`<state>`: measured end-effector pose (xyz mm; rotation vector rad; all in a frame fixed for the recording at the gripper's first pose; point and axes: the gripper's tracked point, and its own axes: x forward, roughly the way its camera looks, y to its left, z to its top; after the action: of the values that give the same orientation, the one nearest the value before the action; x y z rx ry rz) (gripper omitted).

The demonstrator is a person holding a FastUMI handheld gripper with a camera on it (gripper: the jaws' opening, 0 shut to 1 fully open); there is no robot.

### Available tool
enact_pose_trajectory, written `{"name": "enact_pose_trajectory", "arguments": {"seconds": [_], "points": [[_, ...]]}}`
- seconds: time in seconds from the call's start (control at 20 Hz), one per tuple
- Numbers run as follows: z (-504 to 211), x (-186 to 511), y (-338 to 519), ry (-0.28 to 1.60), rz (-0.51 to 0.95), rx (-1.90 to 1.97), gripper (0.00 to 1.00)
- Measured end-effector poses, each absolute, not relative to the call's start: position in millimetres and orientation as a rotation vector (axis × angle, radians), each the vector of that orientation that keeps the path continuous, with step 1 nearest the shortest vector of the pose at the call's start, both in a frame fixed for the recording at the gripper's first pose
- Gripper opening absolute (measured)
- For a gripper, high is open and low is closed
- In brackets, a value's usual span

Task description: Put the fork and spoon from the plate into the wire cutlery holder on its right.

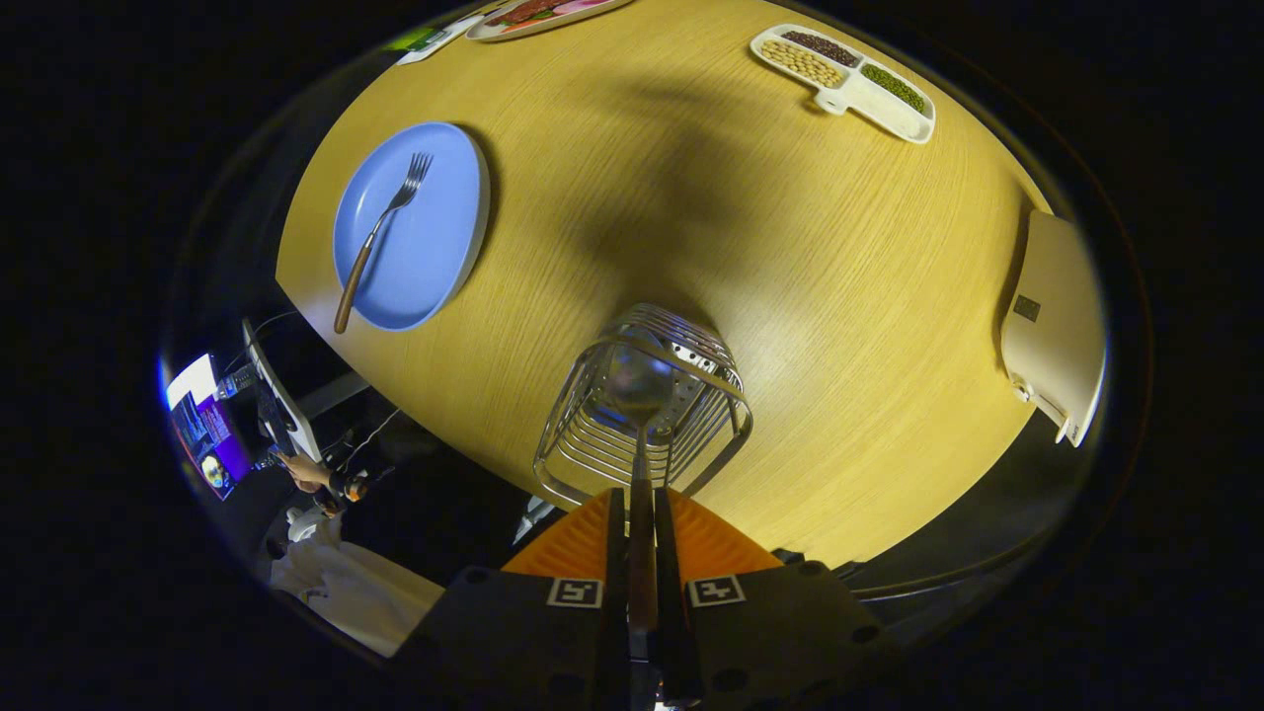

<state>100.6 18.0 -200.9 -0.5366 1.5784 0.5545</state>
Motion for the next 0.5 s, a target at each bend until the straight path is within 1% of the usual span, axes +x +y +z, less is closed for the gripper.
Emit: {"name": "enact_pose_trajectory", "arguments": {"seconds": [0.05,0.15,0.2,0.25,0.35,0.45,0.5], "points": [[-197.9,103.9,21.2,1.555,0.554,-0.529,0.2],[-186.2,109.4,28.0,1.505,0.564,-0.503,0.34],[-181.4,110.8,30.9,1.477,0.573,-0.488,0.49],[-173.8,111.3,36.3,1.446,0.589,-0.463,0.52],[-161.0,108.9,46.3,1.385,0.611,-0.417,0.8],[-144.0,103.2,54.9,1.332,0.632,-0.366,0.88],[-140.5,101.0,57.2,1.305,0.626,-0.351,0.94]]}}
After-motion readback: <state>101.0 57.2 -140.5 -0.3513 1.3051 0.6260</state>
